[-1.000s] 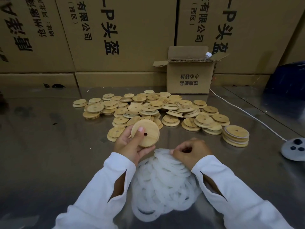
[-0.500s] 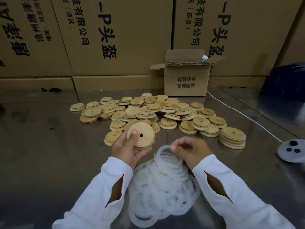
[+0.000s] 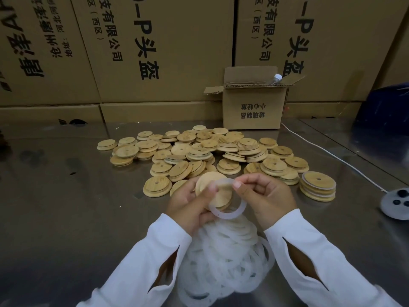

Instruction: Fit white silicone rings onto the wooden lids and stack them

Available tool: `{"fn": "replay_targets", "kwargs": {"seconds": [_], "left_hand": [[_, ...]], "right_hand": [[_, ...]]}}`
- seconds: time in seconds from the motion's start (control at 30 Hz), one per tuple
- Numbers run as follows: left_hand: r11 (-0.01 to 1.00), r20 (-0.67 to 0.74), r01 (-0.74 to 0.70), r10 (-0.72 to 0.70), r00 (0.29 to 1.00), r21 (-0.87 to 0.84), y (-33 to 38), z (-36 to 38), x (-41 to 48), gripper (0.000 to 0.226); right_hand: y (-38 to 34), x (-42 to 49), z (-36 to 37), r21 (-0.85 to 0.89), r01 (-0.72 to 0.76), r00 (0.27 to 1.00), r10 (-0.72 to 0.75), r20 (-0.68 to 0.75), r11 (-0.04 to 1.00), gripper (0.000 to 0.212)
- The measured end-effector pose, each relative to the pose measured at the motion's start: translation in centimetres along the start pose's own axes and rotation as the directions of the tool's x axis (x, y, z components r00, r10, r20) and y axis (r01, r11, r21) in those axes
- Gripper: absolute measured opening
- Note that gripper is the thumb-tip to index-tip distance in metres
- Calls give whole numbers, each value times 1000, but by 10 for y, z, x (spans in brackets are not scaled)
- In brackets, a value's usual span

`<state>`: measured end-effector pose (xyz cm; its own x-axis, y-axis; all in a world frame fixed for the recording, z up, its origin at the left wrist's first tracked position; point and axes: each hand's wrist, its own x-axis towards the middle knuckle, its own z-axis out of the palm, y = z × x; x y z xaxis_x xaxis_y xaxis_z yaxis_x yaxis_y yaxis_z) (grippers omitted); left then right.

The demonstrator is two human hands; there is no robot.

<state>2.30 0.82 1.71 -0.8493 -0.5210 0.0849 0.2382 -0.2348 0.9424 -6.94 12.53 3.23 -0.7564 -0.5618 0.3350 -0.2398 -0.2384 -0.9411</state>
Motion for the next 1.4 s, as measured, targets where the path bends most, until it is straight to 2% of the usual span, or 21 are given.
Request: {"fn": "replay_targets", "kwargs": {"seconds": [0.17, 0.27, 0.4, 0.73, 0.9, 1.2, 1.4], "left_hand": [[986, 88, -72, 60, 994, 149, -7, 4, -3, 25], [972, 96, -95, 75, 993, 215, -10, 6, -4, 21], [969, 134, -88, 58, 989, 231, -10, 8, -5, 38], [971, 67, -88, 75, 995, 223, -12, 6, -4, 45], [966, 55, -148, 139, 989, 214, -9, 3, -4, 42], [989, 77, -101, 93, 993, 112, -5, 3, -3, 29], [994, 73, -100, 97, 993, 45, -7, 3, -2, 40]], "right_hand": [[0, 0, 0, -19, -16, 999, 15, -45, 1000, 18], [-1, -1, 0, -46, 5, 997, -9, -81, 999, 18], [-2, -3, 2, -87, 23, 994, -32, -105, 996, 15], [3, -1, 0, -136, -65, 995, 54, -80, 989, 16], [3, 0, 1, -109, -58, 996, 50, -72, 992, 10], [4, 3, 1, -151, -15, 997, 3, -75, 988, 18], [3, 2, 1, -203, 19, 995, -40, -97, 979, 18]]}}
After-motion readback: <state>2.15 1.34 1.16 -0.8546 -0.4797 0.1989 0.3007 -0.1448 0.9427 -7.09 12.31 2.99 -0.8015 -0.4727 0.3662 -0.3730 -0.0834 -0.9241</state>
